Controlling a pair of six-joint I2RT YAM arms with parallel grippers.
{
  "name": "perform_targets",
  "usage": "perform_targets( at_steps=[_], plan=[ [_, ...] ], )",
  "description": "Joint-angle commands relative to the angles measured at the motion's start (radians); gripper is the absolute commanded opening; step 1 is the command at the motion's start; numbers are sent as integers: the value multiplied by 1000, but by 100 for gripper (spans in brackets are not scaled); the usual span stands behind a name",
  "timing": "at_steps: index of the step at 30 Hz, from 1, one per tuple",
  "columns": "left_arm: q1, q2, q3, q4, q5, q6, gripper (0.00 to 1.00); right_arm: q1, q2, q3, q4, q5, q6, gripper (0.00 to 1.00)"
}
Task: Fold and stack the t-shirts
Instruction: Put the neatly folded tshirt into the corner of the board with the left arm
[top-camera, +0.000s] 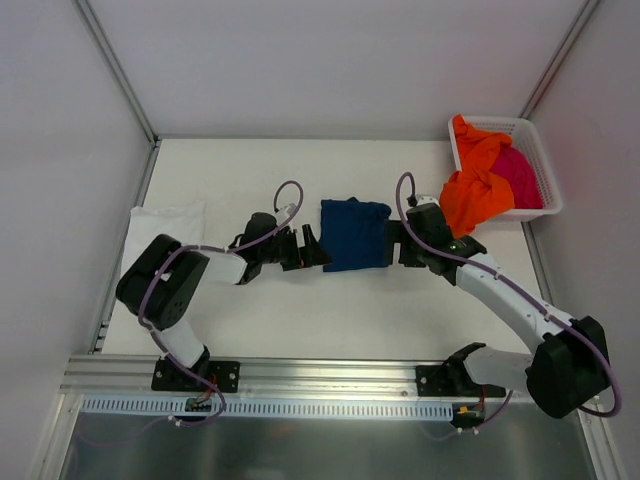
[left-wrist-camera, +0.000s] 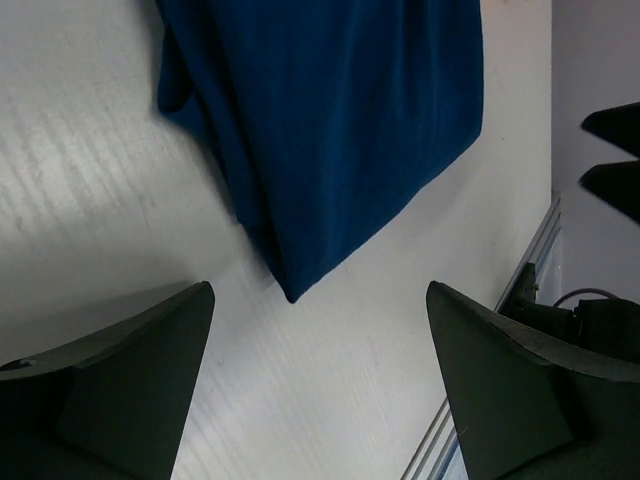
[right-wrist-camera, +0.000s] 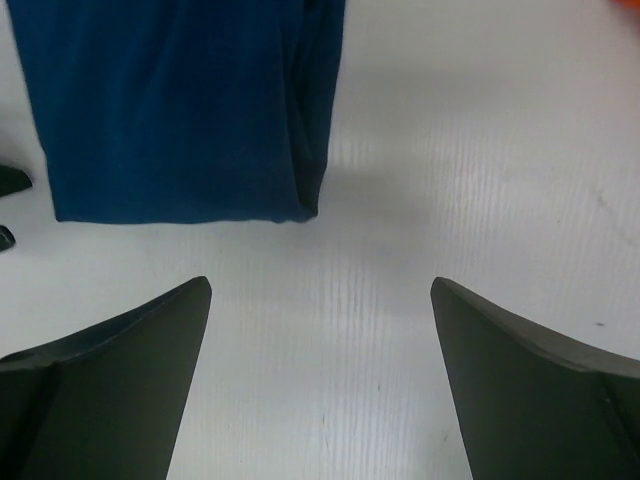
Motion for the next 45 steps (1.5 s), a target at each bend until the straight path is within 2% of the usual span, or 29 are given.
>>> perform_targets(
  at_steps=[1,6,12,14,18,21,29,37,42,45],
  plan=[
    [16,82,4,302,101,-74,88,-4,-4,-50,138,-75,89,97],
    [25,137,-26,415,59,-81,88,-18,41,-89,204,-77,103,97],
    [29,148,-3,354,-40,-13,87,-62,93,-153,317,-155,138,97],
    [29,156,17,290,-61,3,87,-62,105,-165,351,-173,153,97],
    [29,176,42,256,-167,32,87,-62,102,-194,392,-175,170,97],
    [31,229,95,231,-135,31,87,-62,100,-198,396,-175,173,97],
    [29,363,169,291,-84,-54,86,-62,59,-211,400,-202,177,97],
    [28,363,181,257,-83,-43,86,-67,131,-188,419,-207,187,97],
    [29,389,215,254,-37,-54,86,-67,171,-207,518,-256,232,96],
    [25,413,237,265,-5,-75,86,-67,165,-211,518,-252,232,97]
  ],
)
